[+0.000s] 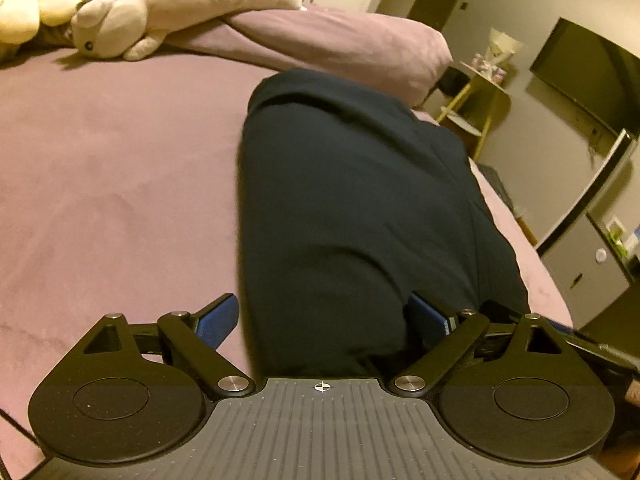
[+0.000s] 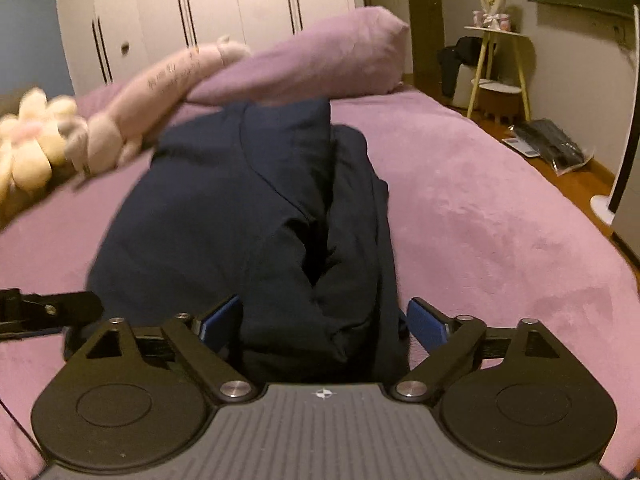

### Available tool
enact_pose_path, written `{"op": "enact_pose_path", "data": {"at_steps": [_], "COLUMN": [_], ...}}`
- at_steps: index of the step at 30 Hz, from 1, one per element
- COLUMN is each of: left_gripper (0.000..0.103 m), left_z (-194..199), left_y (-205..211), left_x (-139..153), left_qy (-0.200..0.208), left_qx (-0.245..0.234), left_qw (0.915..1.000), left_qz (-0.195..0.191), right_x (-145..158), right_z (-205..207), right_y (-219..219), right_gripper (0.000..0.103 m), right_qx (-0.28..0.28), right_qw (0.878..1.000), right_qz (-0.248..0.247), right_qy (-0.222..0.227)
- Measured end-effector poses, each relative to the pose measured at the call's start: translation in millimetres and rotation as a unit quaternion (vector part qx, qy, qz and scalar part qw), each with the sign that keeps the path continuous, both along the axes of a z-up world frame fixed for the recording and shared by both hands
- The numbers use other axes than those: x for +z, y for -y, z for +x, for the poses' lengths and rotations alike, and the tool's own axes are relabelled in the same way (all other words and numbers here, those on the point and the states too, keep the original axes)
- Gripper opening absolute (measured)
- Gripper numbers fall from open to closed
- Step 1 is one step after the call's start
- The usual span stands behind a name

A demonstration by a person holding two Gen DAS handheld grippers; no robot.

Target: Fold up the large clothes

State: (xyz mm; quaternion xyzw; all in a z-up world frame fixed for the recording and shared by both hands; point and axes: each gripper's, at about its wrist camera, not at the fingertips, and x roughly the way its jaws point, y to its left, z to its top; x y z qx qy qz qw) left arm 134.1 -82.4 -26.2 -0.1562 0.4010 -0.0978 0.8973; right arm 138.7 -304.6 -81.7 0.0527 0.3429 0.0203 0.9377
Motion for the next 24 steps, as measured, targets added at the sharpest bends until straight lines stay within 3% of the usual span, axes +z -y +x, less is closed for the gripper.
{"op": "enact_pose_path", "data": {"at_steps": [3,7,12,16,18,22,24], "left_gripper": [0.096,0.099,0.097,0.092,0.090,0.089,0.085], "left_z": [5,15,14,-1,-10,-25,-21], "left_y": [-1,4,-10,-20,-19,-7,-6], "left_x": [-6,-13,-8,2,3,-11,-17], "left_qy": [-0.021,-0.034,-0.069,-0.074,-0.078,-0.082,-0.096], "left_qx": [0.001,-0.012,0.008,-0.010,-0.026,-0.053,-0.047], "left_qw": [0.9998,0.9991,0.9974,0.9962,0.9962,0.9943,0.9931], "left_qz": [-0.004,0.024,-0.021,-0.046,-0.029,0.043,0.047], "right_x": [-8,-15,2,6,5,7,9], "right_z": [12,17,9,-7,-14,-21,-22], "right_y": [-7,-8,-3,7,16,36,44], "right_gripper": [0.098,0.099,0.099,0.098,0.097,0.094,0.093], "right_qx": [-0.004,-0.006,0.005,0.021,0.018,-0.005,-0.012], "right_qw": [1.000,0.999,0.999,0.997,0.995,0.986,0.980], "right_qz": [-0.013,-0.007,-0.001,0.037,0.070,0.146,0.184], "right_qy": [-0.026,-0.040,-0.048,-0.064,-0.072,-0.073,-0.070]}}
